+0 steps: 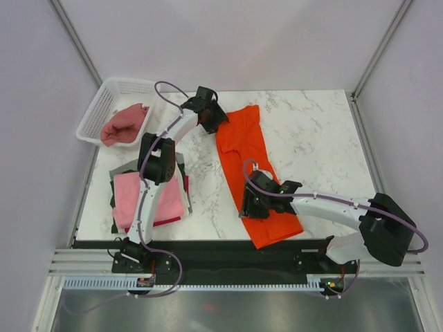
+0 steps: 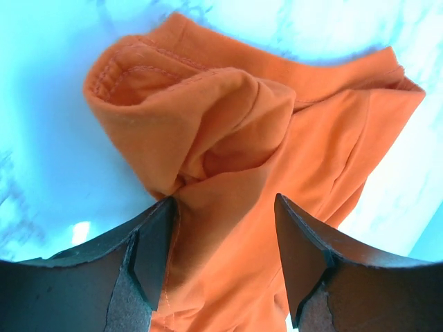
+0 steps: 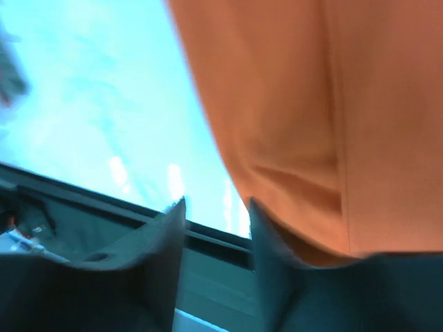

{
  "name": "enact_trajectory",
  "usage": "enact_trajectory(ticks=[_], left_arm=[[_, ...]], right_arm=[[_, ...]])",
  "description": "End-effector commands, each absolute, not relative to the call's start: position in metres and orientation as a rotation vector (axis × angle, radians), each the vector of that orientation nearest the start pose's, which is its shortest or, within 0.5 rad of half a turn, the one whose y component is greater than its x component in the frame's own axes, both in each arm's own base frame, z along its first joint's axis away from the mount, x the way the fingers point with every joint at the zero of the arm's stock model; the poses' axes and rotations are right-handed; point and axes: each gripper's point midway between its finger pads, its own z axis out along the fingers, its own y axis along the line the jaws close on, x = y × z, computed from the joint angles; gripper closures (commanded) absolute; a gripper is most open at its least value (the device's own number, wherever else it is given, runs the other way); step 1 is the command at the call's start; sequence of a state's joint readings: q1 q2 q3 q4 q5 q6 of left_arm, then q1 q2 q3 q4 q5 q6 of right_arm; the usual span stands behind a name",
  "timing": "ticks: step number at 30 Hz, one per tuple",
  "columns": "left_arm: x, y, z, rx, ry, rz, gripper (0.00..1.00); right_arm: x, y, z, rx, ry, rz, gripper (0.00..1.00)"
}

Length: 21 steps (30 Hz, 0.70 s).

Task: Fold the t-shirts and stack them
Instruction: Fold the tshirt

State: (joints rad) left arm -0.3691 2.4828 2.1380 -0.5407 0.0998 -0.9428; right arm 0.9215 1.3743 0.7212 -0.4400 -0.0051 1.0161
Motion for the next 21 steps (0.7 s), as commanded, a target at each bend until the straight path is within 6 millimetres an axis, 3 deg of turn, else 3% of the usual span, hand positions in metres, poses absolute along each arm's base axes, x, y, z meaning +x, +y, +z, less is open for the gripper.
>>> enact_trajectory(ticks=[1, 2, 4, 5, 7, 8, 9, 10, 11, 12, 13, 14, 15, 16, 18, 19, 21], left_arm=[[0.575, -0.277, 0.048, -0.59, 2.467, -0.723, 0.32], [0.579, -0.277, 0.044, -0.585, 2.463, -0.734, 0.32], [0.585, -0.279, 0.051, -0.572, 2.434, -0.757, 0.33], [0.587, -0.276, 0.052, -0.581, 2.428, -0.755, 0.33], [0.591, -0.269, 0.056, -0.589, 2.405, -0.739, 0.33], [0.593, -0.265, 0.057, -0.596, 2.395, -0.73, 0.33], [0.595, -0.261, 0.059, -0.597, 2.387, -0.727, 0.33], [0.596, -0.257, 0.057, -0.605, 2.386, -0.721, 0.33], [0.598, -0.256, 0.058, -0.604, 2.378, -0.732, 0.33], [0.6, -0.253, 0.058, -0.602, 2.374, -0.737, 0.34], [0.601, -0.253, 0.057, -0.599, 2.376, -0.743, 0.34], [0.602, -0.25, 0.057, -0.601, 2.369, -0.742, 0.34], [0.603, -0.249, 0.055, -0.6, 2.37, -0.74, 0.34], [0.604, -0.248, 0.057, -0.599, 2.366, -0.738, 0.35], [0.605, -0.246, 0.055, -0.603, 2.363, -0.736, 0.35], [0.606, -0.243, 0.055, -0.611, 2.362, -0.732, 0.37], [0.608, -0.242, 0.053, -0.62, 2.356, -0.74, 0.41]], right_arm=[[0.202, 0.274, 0.105, 0.084, 2.605, 0.66, 0.46], [0.219, 0.276, 0.126, 0.039, 2.544, 0.679, 0.41], [0.254, 0.26, 0.146, 0.077, 2.475, 0.663, 0.34], [0.272, 0.258, 0.165, 0.085, 2.424, 0.673, 0.29], [0.308, 0.235, 0.167, 0.107, 2.391, 0.586, 0.28], [0.325, 0.232, 0.182, 0.105, 2.353, 0.579, 0.28], [0.34, 0.225, 0.183, 0.089, 2.337, 0.55, 0.28], [0.362, 0.209, 0.173, 0.132, 2.346, 0.499, 0.28], [0.381, 0.205, 0.185, 0.142, 2.309, 0.495, 0.28], [0.393, 0.2, 0.185, 0.15, 2.304, 0.489, 0.29], [0.415, 0.186, 0.172, 0.169, 2.311, 0.465, 0.3], [0.429, 0.187, 0.18, 0.162, 2.29, 0.504, 0.32], [0.441, 0.181, 0.177, 0.175, 2.286, 0.502, 0.33], [0.459, 0.167, 0.157, 0.213, 2.311, 0.477, 0.34], [0.483, 0.163, 0.157, 0.219, 2.297, 0.516, 0.34], [0.496, 0.152, 0.135, 0.248, 2.329, 0.5, 0.34], [0.515, 0.154, 0.134, 0.226, 2.32, 0.555, 0.34]])
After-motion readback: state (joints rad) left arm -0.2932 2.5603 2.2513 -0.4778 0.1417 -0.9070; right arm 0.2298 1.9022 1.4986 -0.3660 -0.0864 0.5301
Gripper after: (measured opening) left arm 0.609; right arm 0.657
